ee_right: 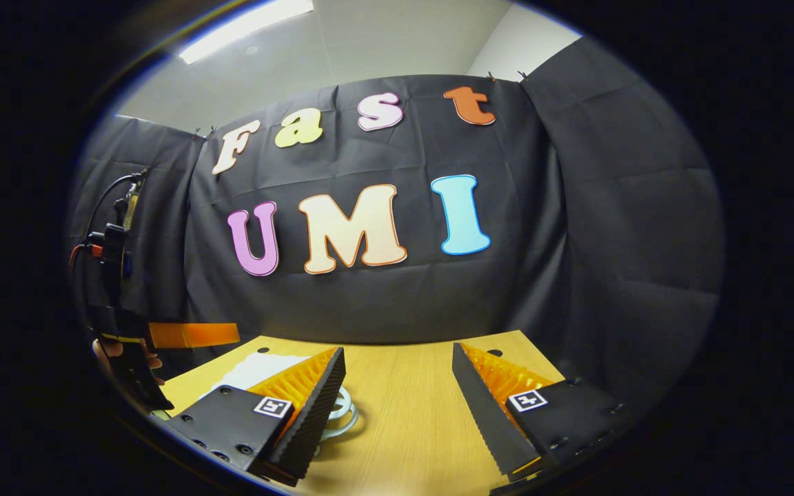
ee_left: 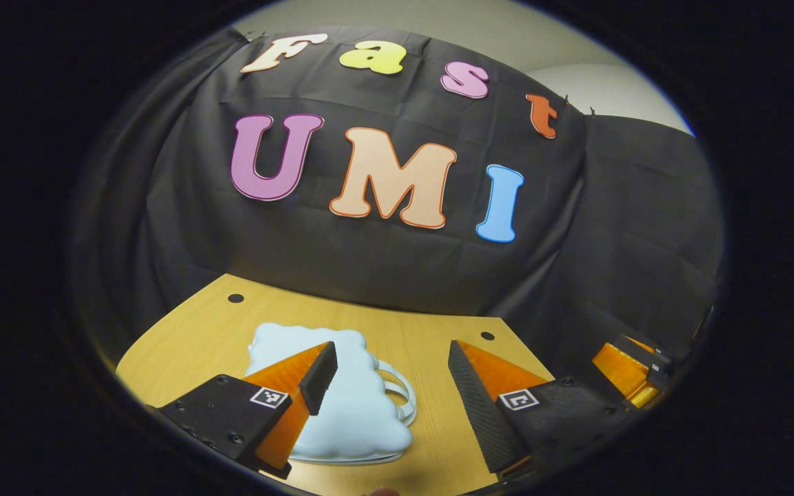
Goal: First open the suitcase, pack the skin care products into it, and then close the suitcase.
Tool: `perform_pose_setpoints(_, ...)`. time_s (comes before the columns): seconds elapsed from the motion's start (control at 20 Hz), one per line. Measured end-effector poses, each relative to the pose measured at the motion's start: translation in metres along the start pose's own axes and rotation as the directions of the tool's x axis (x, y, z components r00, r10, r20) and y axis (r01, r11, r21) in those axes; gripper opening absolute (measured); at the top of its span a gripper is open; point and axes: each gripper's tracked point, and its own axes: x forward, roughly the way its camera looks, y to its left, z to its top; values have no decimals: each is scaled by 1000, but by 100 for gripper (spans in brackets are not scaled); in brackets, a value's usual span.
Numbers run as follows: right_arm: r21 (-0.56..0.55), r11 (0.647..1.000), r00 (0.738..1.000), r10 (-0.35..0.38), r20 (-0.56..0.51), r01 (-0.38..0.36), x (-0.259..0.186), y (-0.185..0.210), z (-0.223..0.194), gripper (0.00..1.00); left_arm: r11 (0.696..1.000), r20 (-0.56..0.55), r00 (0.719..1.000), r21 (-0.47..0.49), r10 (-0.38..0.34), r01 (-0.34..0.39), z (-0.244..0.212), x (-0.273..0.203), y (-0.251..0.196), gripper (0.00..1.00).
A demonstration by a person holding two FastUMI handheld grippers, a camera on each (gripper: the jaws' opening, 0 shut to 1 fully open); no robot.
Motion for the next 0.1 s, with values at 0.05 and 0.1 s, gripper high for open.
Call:
perform_pose_setpoints(0.05,-3,1000,1000,-4,4,4,-1,-2,2,98,1000,0,1000,3,-1,1,1,1,-1,95)
perform_pose_setpoints(0.1,-5,1000,1000,-8,8,8,-2,-4,3,98,1000,0,1000,5,-3,3,1,2,-2,95)
